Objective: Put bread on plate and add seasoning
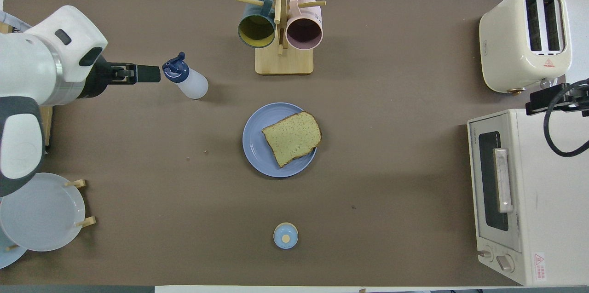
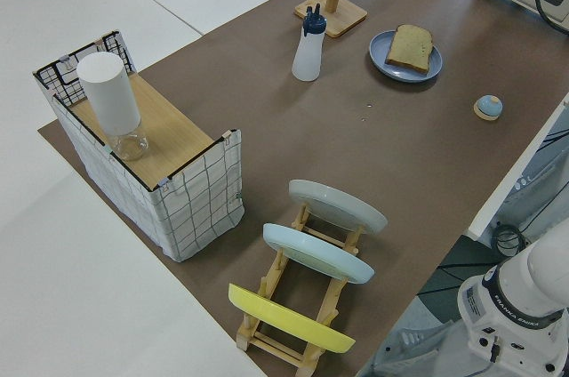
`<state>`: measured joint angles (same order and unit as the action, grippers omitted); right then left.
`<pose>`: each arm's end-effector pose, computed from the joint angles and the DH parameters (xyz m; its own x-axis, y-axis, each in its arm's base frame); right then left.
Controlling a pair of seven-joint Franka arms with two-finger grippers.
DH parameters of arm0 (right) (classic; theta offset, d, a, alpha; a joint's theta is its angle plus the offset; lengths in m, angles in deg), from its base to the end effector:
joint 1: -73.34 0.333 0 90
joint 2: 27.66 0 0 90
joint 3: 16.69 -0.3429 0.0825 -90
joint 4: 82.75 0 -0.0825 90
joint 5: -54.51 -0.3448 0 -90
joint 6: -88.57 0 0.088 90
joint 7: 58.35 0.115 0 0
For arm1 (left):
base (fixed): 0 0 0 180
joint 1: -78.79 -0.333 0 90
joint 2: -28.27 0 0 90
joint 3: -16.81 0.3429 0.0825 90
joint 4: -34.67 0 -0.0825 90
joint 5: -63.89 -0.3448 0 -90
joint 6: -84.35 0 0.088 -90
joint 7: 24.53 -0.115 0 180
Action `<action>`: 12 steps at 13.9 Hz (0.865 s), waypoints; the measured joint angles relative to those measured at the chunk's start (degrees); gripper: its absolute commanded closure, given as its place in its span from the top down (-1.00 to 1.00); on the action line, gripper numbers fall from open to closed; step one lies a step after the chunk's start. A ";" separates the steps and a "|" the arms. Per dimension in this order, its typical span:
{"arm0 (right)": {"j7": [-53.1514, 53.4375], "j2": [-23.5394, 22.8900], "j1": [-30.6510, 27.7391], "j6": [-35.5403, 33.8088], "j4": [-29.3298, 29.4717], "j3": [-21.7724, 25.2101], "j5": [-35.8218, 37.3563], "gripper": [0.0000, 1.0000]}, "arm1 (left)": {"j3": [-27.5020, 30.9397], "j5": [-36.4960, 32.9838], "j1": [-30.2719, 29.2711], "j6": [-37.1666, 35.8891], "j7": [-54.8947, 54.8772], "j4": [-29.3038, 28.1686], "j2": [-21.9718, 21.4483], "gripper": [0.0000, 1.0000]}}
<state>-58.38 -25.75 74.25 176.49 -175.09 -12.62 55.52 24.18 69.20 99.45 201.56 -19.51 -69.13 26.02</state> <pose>0.4984 -0.0303 0.6396 0.9975 -0.0550 -0.0439 -0.0544 -0.9984 0.0152 0.5238 -0.1283 0.6038 0.9616 -0.0931 0.2581 -0.1272 -0.9848 0.1187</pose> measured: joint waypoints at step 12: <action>0.00 0.00 0.00 0.00 0.00 0.00 0.00 1.00 | -0.32 -4.14 -3.72 -25.40 -2.30 11.47 -0.30 1.00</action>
<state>-58.38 -25.75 74.25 176.49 -175.09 -12.62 55.52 23.86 65.06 95.73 176.16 -21.81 -57.66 25.72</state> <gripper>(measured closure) 0.000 0.000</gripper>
